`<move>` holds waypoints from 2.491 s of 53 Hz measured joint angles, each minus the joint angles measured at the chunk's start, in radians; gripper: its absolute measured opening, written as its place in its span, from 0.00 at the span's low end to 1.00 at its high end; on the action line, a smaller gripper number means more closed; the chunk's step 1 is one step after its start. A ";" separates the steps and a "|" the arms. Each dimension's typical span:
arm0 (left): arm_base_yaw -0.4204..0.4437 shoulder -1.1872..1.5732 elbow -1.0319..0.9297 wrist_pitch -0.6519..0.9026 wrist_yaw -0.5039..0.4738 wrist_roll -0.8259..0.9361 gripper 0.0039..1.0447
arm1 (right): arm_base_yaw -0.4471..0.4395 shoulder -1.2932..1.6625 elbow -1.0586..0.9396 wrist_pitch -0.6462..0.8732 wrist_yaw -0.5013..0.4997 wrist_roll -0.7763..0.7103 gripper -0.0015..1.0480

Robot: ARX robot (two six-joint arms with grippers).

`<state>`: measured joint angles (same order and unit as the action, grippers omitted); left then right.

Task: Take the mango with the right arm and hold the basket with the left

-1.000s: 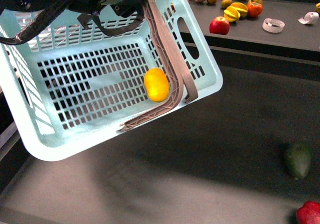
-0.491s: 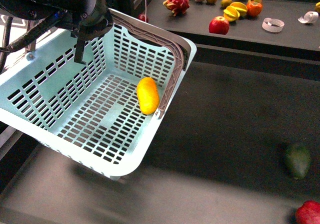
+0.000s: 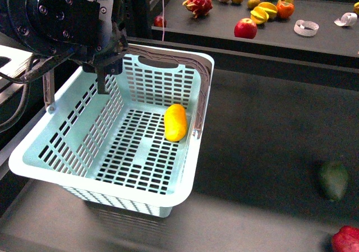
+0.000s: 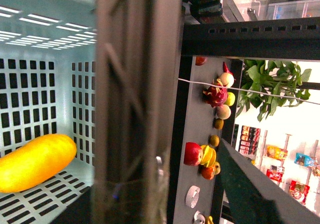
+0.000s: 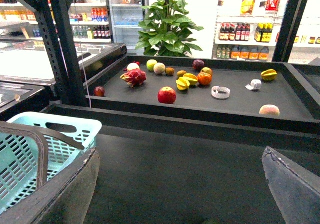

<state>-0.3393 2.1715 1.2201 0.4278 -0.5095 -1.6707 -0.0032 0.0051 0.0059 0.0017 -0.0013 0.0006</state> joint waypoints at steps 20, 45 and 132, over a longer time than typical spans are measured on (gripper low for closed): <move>0.032 -0.256 -0.190 -0.057 -0.040 0.060 0.92 | 0.000 0.000 0.000 0.000 0.000 0.000 0.92; 0.236 -0.767 -0.658 0.080 -0.148 0.554 0.92 | 0.000 -0.001 0.000 0.000 0.000 0.000 0.92; 0.338 -1.804 -1.199 -0.057 0.510 1.661 0.01 | 0.000 -0.001 0.000 0.000 0.000 0.000 0.92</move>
<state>-0.0017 0.3676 0.0212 0.3706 0.0002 -0.0097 -0.0029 0.0040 0.0059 0.0013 -0.0013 0.0006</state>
